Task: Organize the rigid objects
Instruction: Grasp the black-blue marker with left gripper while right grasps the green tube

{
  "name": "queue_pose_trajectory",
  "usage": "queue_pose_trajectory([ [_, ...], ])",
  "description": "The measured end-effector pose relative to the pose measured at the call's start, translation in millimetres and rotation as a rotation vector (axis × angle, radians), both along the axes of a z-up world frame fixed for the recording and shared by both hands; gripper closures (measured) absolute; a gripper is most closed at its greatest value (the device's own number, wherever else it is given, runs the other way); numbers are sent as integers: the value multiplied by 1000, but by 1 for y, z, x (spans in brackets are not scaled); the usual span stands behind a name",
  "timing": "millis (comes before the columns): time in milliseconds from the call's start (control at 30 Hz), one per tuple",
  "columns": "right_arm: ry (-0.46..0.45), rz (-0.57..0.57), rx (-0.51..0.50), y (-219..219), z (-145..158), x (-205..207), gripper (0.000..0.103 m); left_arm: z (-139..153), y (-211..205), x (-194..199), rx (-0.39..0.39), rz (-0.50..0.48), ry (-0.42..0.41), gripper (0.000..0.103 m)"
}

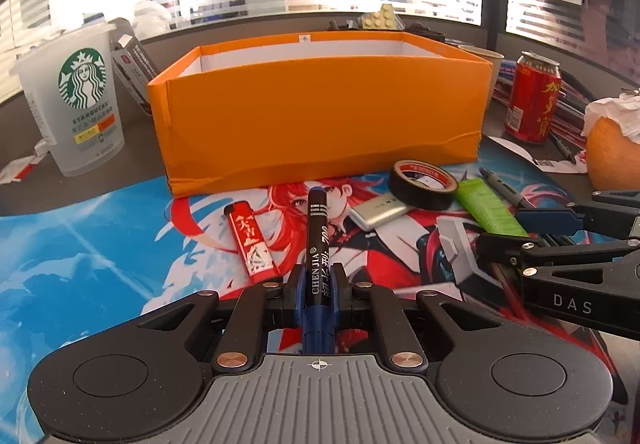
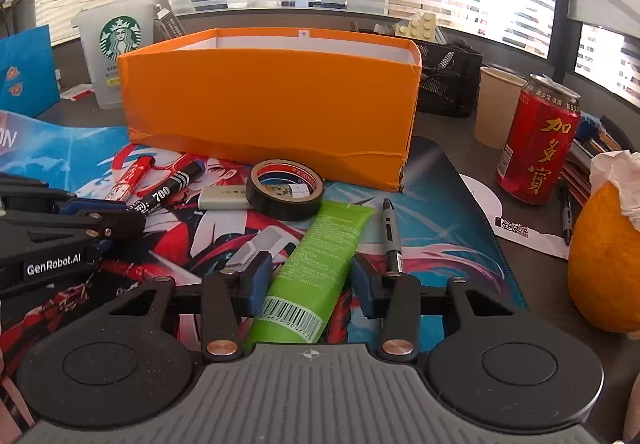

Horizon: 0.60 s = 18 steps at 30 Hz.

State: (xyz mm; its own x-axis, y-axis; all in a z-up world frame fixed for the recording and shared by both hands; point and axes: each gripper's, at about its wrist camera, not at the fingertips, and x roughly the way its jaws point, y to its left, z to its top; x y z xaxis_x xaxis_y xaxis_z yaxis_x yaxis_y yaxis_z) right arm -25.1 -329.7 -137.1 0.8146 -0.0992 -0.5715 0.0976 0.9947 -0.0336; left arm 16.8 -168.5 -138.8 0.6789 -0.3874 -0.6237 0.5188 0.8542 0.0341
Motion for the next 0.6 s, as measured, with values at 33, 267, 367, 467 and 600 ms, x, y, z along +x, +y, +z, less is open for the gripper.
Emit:
queue_pose_trajectory([
  [33, 2, 6, -6, 1, 0, -1, 65, 1, 2, -1, -2, -3, 9, 92],
  [267, 4, -1, 27, -3, 0, -6, 58, 2, 18, -11, 31, 6, 8, 90],
  [367, 2, -16, 24, -3, -1, -3, 53, 3, 18, -6, 28, 7, 18, 88],
  [467, 8, -8, 25, -3, 0, 2, 58, 3, 18, 0, 17, 12, 13, 88],
  [600, 1, 5, 7, 1, 0, 2, 69, 1, 16, 6, -9, -11, 8, 92],
])
